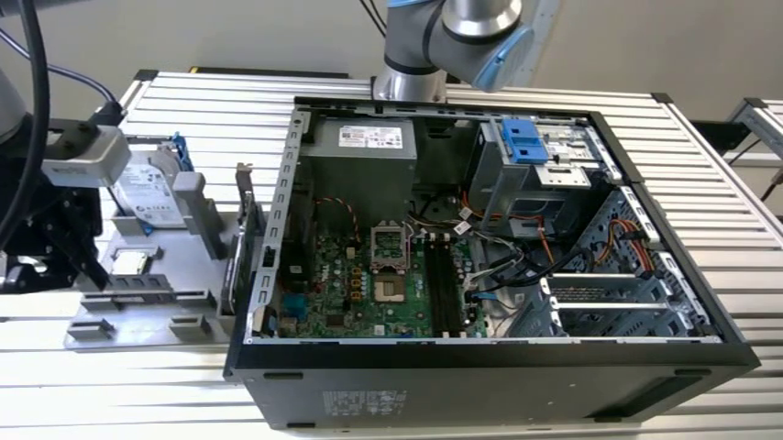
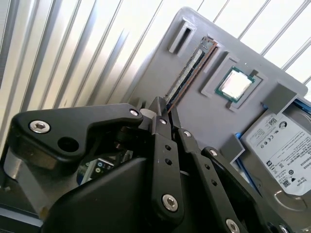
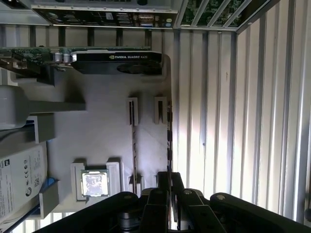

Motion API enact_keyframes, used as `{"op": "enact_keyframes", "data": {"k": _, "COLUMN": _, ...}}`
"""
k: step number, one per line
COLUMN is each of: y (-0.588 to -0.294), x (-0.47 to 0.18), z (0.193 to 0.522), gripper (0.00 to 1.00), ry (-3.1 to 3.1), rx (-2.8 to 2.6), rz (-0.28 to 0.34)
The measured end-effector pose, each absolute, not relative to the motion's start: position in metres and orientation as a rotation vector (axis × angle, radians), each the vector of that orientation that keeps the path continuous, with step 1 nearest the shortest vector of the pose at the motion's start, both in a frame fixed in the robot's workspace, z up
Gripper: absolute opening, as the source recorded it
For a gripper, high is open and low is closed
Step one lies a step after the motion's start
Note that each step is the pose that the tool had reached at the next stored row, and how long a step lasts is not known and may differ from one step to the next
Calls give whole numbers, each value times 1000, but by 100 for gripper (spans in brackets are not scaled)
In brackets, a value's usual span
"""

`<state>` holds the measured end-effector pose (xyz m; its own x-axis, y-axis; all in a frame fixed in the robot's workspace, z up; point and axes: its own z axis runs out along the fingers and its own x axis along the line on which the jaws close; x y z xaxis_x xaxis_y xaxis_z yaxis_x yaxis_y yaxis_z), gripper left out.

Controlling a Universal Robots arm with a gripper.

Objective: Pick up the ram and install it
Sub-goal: 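Pick up the ram and move it above insertion slot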

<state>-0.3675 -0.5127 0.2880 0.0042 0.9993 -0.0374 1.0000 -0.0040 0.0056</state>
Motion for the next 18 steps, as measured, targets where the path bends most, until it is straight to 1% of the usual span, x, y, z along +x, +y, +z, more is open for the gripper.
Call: {"op": "enact_keyframes", "data": {"k": 18, "y": -513, "x": -367, "z": 305, "gripper": 0, "ry": 2185, "rx": 2215, "rz": -35}}
